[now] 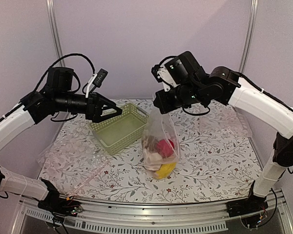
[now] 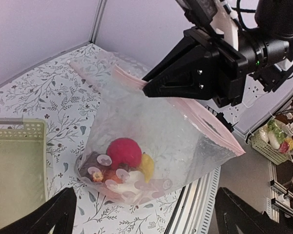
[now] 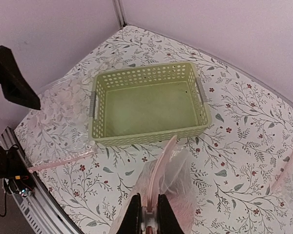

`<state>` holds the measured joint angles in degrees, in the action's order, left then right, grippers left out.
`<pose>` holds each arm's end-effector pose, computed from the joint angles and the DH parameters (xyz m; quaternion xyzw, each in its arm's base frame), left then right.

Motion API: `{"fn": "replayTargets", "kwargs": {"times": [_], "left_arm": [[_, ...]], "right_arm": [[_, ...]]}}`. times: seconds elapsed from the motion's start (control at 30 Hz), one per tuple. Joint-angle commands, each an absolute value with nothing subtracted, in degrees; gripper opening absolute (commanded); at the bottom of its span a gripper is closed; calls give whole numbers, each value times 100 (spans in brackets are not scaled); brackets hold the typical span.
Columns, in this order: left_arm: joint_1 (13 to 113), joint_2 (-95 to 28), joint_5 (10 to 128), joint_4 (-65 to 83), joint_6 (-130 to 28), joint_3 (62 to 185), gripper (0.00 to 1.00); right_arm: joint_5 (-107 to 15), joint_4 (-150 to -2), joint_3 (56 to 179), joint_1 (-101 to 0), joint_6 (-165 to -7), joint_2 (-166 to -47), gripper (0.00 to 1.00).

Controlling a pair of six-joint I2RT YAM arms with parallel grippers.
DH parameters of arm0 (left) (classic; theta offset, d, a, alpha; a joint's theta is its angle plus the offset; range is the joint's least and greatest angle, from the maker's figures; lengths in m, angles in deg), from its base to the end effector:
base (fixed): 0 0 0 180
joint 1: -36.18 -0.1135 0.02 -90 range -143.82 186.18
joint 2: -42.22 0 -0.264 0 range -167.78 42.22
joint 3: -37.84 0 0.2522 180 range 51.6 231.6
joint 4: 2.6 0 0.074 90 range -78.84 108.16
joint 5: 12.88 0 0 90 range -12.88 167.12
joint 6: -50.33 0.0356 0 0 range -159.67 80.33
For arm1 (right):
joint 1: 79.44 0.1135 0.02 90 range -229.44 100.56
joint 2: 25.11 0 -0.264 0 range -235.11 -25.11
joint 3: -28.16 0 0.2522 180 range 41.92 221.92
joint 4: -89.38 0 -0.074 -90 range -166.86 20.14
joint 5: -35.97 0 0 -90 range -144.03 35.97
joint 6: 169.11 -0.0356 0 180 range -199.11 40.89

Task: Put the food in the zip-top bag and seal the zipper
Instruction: Adjust the zipper food storage bag at the center of the board, then hold the zipper food storage bag at the center of the board.

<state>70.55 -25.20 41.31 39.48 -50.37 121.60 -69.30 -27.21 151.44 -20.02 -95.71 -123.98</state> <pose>0.1973 -0.1602 0.3835 0.3253 0.7552 -0.4344 0.3677 0.1986 0.3177 0.4104 -0.2733 0.8537 0.1683 0.4100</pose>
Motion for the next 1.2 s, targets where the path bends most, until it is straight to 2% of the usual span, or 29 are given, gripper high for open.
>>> {"fn": "replayTargets", "kwargs": {"times": [0.0, 0.2, 0.6, 0.63, 0.77, 0.83, 0.93, 1.17], "left_arm": [[7013, -2572, 3493, 3530, -4963, 12491, 99], [7383, -2854, 3191, 3546, -4788, 12698, 100], [8444, -3469, 3719, 3821, -3976, 12439, 99], [8469, -3530, 3616, 3816, -3976, 12438, 97], [8513, -3743, 3437, 3814, -3976, 12472, 74], [8513, -3823, 3524, 3808, -3976, 12481, 70], [8513, -3889, 3389, 3742, -4007, 12503, 58], [8513, -3849, 3127, 3582, -4024, 12399, 14]], "right_arm": [[-5065, -3275, 14857, -2090, -8683, -11695, 0], [-4060, -3433, 14372, -2097, -8183, -11199, 0], [-3041, -4562, 12994, -2124, -8458, -11015, 0], [-3000, -4585, 12938, -2125, -8492, -11004, 0], [-2872, -4630, 12826, -2121, -8534, -10975, 0], [-2808, -4631, 12808, -2125, -8543, -10962, 0], [-2783, -4620, 12780, -2126, -8544, -10948, 0], [-2845, -4626, 12735, -2124, -8528, -10919, 0]]}}
